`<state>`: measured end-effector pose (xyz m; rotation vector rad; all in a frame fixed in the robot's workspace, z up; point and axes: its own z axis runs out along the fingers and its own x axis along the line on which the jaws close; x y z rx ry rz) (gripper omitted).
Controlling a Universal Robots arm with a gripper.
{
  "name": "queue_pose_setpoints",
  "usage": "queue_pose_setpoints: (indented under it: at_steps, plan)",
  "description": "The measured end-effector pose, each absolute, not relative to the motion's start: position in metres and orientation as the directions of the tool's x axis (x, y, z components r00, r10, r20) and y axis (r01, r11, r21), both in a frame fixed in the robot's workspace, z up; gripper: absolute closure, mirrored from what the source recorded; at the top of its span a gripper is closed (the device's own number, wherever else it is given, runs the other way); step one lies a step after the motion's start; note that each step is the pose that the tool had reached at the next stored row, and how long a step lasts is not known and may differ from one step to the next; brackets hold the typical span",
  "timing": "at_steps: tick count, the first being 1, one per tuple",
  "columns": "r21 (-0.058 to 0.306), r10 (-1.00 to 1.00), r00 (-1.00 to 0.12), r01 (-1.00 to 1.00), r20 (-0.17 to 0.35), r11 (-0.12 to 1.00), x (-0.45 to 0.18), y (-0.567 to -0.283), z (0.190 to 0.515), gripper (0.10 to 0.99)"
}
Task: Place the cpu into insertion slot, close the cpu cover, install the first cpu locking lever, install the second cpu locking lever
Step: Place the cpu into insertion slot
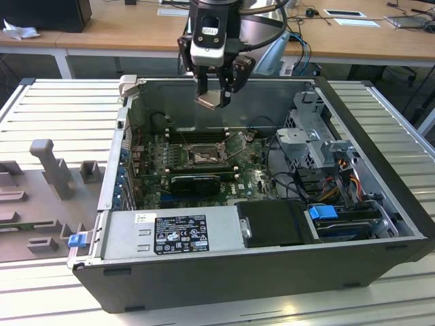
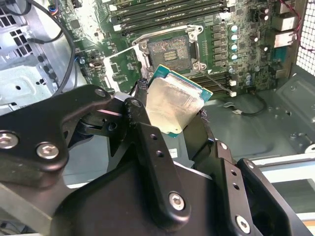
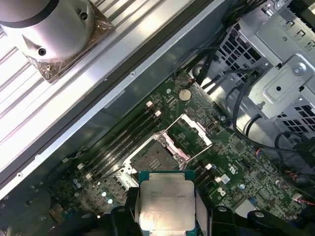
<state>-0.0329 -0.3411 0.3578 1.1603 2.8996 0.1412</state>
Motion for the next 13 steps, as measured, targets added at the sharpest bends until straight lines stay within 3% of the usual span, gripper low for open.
queue_pose_setpoints:
  at_steps: [13]
  plan:
    - [0.089, 0.78, -0.626, 0.778, 0.019, 0.622, -0.0354, -0.3411, 0.3553, 0.545]
